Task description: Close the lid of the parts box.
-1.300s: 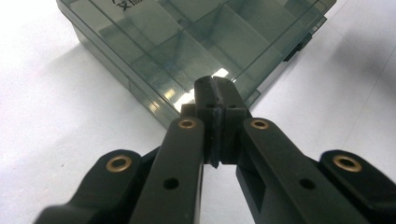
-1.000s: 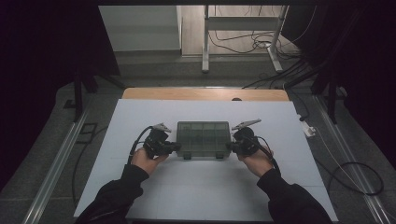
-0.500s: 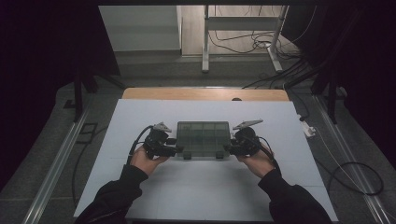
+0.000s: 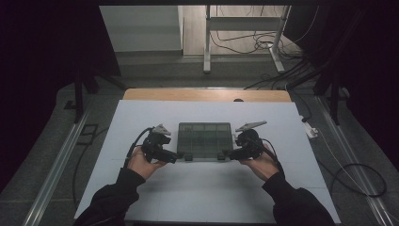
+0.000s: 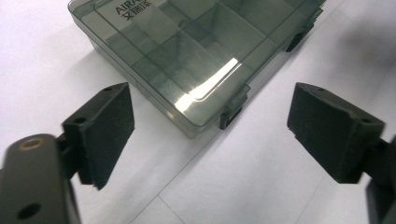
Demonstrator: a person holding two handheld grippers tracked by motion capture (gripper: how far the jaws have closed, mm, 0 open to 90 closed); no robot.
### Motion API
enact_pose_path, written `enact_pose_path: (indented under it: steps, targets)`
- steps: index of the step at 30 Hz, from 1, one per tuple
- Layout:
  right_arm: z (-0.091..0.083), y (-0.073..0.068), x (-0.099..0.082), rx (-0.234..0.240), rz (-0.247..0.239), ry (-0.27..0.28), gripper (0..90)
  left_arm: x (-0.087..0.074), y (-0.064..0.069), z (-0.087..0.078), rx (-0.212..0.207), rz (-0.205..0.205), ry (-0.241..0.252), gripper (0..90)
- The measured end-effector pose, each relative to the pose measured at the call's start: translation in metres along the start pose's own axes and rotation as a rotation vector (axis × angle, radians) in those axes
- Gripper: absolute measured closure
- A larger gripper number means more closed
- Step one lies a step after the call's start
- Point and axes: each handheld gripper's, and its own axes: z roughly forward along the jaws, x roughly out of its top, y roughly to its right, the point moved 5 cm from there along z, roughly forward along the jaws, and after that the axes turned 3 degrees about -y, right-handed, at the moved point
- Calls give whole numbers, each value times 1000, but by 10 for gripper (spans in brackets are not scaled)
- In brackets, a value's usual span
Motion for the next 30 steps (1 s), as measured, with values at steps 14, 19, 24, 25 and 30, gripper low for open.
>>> enact_pose_path:
  steps: [14,19,24,25,30]
  targets:
    - [-13,-8,-5,43,-30,1,147,-9,2,-17,9,-6,28,32]
    - [-17,-9,-7,57,-34,8,111,-15,1,-23,6,-11,36,24]
    - [-23,-7,-11,57,-21,22,89,-19,1,-28,7,-18,54,20]
    - [-23,-7,-11,57,-20,25,87,-21,1,-29,10,-14,53,20]
    - [-29,-7,-15,57,-24,40,82,-25,2,-32,24,-3,48,20]
